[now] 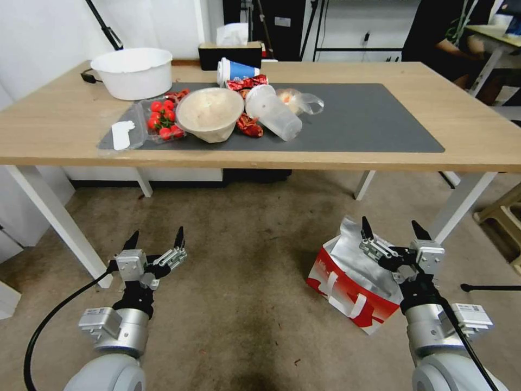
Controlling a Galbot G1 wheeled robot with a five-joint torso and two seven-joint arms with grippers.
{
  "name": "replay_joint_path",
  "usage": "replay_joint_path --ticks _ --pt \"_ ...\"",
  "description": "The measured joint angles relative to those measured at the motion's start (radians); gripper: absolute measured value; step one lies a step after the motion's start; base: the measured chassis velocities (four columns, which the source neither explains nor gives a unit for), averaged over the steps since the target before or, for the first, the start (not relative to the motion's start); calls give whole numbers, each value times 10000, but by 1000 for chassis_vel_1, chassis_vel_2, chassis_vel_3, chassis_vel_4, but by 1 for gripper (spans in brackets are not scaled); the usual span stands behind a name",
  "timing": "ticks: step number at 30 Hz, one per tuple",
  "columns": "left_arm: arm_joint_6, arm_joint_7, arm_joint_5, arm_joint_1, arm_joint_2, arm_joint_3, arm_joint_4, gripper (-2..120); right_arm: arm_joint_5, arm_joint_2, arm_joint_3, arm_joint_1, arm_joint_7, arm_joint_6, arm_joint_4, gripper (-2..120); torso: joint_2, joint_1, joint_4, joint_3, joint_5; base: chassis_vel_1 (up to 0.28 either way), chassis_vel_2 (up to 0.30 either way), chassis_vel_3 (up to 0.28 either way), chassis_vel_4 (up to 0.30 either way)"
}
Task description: Pick up the food delivery bag from the floor and place it on the table.
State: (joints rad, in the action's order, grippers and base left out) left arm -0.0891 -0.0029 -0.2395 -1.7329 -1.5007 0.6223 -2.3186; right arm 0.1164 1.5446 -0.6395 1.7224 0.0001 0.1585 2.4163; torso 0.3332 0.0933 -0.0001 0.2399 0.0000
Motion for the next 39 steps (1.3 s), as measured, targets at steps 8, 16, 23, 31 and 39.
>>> replay_joint_path --ticks 8,16,23,31,39 --pt "1 1 0 0 0 -3 0 100 0 0 1 -3 4 -5 -3 100 -142 -45 0 -93 0 0 0 0 0" --pt "1 1 0 -6 15 1 0 100 1 -2 0 6 7 -15 -2 100 -466 -128 0 -336 0 0 0 0 0" --pt "5 1 0 -11 20 2 -1 100 1 -8 -1 22 7 -22 1 100 -663 -181 0 -481 0 0 0 0 0" --pt "10 1 0 6 31 2 0 100 0 -12 -6 18 8 -43 8 100 -1099 -291 0 -806 0 0 0 0 0" --pt "5 -1 -5 51 36 4 90 100 -14 -4 -2 -28 3 -55 -70 100 -1527 -390 0 -1134 0 0 0 0 0"
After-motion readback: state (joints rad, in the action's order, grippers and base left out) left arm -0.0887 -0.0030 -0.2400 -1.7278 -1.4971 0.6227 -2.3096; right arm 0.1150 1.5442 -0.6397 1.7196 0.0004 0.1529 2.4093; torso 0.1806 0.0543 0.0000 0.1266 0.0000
